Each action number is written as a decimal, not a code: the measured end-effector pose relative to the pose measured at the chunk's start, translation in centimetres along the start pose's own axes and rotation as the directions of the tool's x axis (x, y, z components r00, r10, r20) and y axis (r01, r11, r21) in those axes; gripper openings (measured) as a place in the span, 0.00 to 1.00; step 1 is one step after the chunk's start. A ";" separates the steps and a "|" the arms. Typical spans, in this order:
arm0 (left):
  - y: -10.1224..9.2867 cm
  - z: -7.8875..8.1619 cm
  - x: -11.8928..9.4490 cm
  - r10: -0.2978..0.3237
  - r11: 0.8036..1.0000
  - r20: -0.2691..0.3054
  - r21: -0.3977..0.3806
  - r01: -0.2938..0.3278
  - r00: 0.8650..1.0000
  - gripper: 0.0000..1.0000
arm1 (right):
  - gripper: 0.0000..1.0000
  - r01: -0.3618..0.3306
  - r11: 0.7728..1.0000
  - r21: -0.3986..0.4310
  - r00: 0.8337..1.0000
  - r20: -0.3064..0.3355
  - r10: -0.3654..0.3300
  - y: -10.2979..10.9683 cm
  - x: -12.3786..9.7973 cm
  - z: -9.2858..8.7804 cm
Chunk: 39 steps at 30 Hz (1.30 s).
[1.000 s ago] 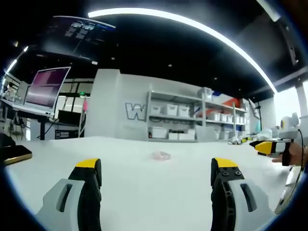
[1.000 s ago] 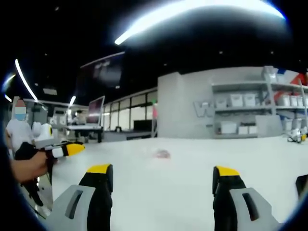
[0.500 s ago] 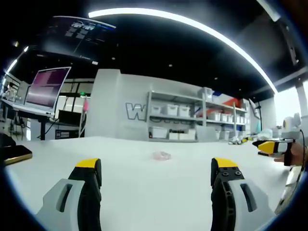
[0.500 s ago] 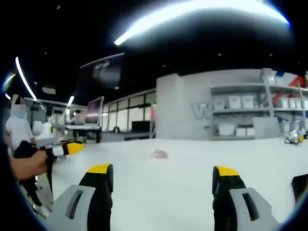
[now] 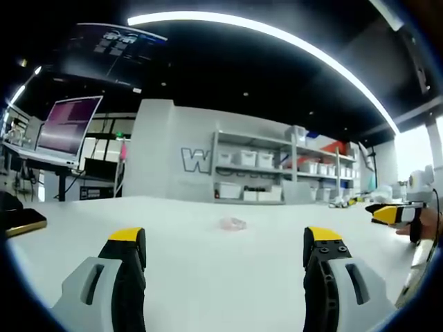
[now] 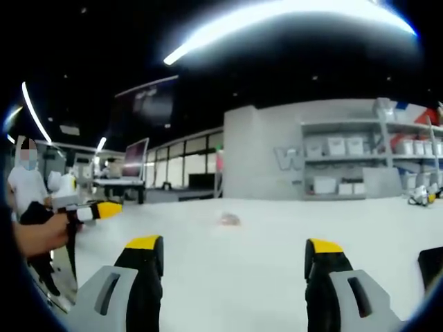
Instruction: Open the resealable bag by pulling the two sides of the seal apart until the entire bag opening is separated and visibly accessible.
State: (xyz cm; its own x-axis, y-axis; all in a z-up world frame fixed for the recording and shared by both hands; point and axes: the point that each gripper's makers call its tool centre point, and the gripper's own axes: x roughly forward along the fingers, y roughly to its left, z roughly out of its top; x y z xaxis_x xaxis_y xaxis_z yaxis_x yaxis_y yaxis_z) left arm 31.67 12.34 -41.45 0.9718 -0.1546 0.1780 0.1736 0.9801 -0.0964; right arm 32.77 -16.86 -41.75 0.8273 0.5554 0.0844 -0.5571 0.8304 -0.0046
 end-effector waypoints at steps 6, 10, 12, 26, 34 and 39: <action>-0.1 0.0 0.0 -0.003 1.000 0.001 -0.005 0.003 1.000 0.94 | 0.84 -0.001 1.000 0.000 1.000 -0.002 0.001 0.0 0.0 -0.1; -0.2 0.0 0.0 -0.005 1.000 -0.002 -0.003 0.005 1.000 0.94 | 0.84 0.001 1.000 0.004 1.000 -0.001 -0.001 -0.1 -0.1 0.0; -0.3 0.0 0.0 -0.006 1.000 -0.001 -0.001 0.006 1.000 0.94 | 0.84 0.002 1.000 0.005 1.000 0.000 -0.002 -0.1 -0.1 -0.1; -0.4 0.0 -0.1 -0.007 1.000 0.002 -0.002 0.007 1.000 0.93 | 0.84 0.005 1.000 0.006 1.000 0.000 -0.005 -0.2 -0.1 -0.1; -0.4 0.0 -0.2 -0.003 1.000 -0.007 0.001 0.003 1.000 0.93 | 0.83 0.006 1.000 0.005 1.000 -0.005 -0.006 -0.2 -0.1 -0.2; -0.7 -0.1 -0.3 -0.003 1.000 -0.017 -0.015 0.003 1.000 0.93 | 0.83 0.006 1.000 0.004 1.000 -0.010 -0.006 -0.2 0.0 -0.3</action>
State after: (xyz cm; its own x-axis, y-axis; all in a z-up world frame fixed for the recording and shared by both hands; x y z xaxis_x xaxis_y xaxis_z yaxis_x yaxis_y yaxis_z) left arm 31.27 11.68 -41.54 0.9739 -0.1596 0.1616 0.1785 0.9778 -0.1102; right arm 32.89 -17.02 -42.01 0.8313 0.5508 0.0746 -0.5523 0.8337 -0.0004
